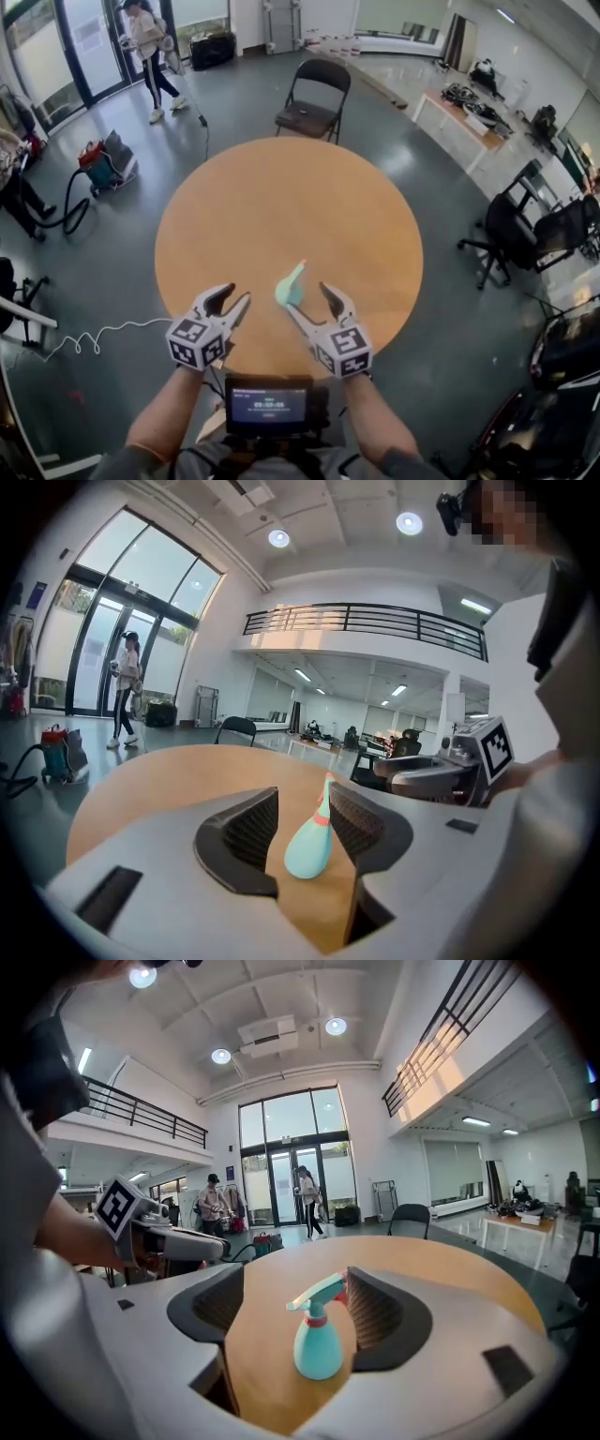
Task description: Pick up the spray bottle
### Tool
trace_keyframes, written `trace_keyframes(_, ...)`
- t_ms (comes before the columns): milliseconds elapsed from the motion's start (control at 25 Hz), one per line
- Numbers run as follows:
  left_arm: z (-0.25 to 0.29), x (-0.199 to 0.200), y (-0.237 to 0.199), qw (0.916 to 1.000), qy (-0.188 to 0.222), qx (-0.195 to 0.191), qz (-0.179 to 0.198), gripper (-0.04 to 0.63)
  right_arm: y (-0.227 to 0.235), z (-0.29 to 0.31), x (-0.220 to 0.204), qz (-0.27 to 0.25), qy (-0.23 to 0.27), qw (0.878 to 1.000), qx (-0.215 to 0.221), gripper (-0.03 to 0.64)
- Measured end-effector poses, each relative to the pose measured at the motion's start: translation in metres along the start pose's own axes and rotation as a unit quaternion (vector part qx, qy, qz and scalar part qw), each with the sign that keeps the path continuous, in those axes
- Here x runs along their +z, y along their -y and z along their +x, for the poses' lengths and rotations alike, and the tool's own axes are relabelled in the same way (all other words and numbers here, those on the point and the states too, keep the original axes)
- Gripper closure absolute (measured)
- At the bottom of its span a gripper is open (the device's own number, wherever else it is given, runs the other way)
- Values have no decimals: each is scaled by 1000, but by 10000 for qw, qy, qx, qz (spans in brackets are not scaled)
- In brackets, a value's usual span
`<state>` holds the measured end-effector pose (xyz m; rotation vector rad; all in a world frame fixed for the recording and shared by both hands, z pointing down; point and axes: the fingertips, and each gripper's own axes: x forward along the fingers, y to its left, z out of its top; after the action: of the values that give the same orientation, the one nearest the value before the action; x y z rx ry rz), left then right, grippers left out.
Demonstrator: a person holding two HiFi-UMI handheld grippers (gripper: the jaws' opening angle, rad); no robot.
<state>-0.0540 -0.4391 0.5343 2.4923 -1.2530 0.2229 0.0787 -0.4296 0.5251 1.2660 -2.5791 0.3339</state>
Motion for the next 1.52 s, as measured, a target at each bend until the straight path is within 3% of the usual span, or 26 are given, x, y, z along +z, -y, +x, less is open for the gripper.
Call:
trace_keyframes(240,15,-48,-21,9988,-391,-166,-236,386,4,27,-49,217,-356,9991,-98,224)
trace_keyframes(800,56,-129,-49,9913,-1275,-250,-217,360,18,76,-154,467,-1015,9932,-314,185)
trace_keyframes(960,66,-132,-57,9906,-1323,-201,-281,360,22,92,-160,479,-1007,9933,-313,149)
trace_keyframes(1520,97,-136,-78,9898,-1386,-81,-329,368,30,126,-149,267,-907,9944,-480,149)
